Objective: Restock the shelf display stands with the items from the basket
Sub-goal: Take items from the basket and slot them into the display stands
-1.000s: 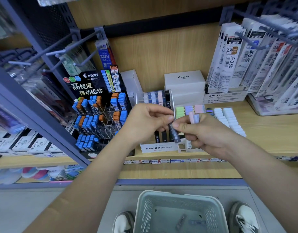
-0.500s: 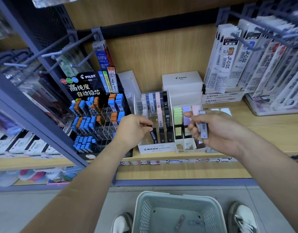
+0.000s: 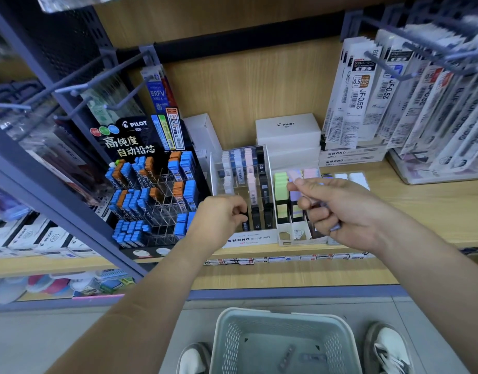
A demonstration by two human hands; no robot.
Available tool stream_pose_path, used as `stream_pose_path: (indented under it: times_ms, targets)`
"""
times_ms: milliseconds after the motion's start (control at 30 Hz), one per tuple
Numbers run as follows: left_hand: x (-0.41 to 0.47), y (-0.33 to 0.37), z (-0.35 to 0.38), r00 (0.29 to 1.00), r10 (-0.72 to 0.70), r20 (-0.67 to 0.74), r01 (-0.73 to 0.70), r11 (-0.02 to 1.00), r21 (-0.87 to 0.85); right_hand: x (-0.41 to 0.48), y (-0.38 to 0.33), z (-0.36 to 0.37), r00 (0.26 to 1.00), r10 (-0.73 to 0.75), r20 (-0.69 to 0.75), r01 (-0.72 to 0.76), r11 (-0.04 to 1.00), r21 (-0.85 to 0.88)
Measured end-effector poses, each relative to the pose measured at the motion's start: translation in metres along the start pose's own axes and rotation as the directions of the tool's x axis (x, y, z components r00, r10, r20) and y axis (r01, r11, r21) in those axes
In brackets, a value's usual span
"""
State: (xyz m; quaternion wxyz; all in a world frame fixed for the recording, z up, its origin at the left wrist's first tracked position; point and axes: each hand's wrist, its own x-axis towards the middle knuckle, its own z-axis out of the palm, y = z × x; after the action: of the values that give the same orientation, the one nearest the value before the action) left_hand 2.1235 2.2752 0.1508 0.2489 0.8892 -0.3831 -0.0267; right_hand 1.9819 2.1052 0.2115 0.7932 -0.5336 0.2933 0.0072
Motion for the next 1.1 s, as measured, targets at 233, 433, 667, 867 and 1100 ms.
stream_pose_path:
  times_ms: [233,433,667,867,1100]
  targets:
    - [0.005,0.002,-0.011,0.999,-0.008,0.043,0.006,1.000,0.030,-0.002,0.001,-0.001,0.996,0.060,0.074,-0.056,0.997,-0.048]
    - [0.001,0.043,-0.047,0.996,-0.036,-0.080,-0.001,0.904,-0.428,-0.003,0.001,0.003,0.995,0.019,0.095,-0.006,0.991,-0.133]
    - [-0.014,0.057,-0.039,0.945,0.313,-0.093,-0.325,0.930,-0.171,-0.007,0.000,0.012,0.997,0.020,0.079,-0.008,0.989,-0.148]
    - [-0.018,0.065,-0.046,0.979,0.012,0.201,0.082,0.889,-0.451,-0.005,0.002,0.017,0.999,-0.046,0.030,0.051,0.980,-0.195]
    - [-0.022,0.068,-0.048,0.956,0.074,0.286,0.112,0.804,-0.584,-0.001,0.008,0.026,0.991,-0.126,0.038,0.131,0.976,-0.176]
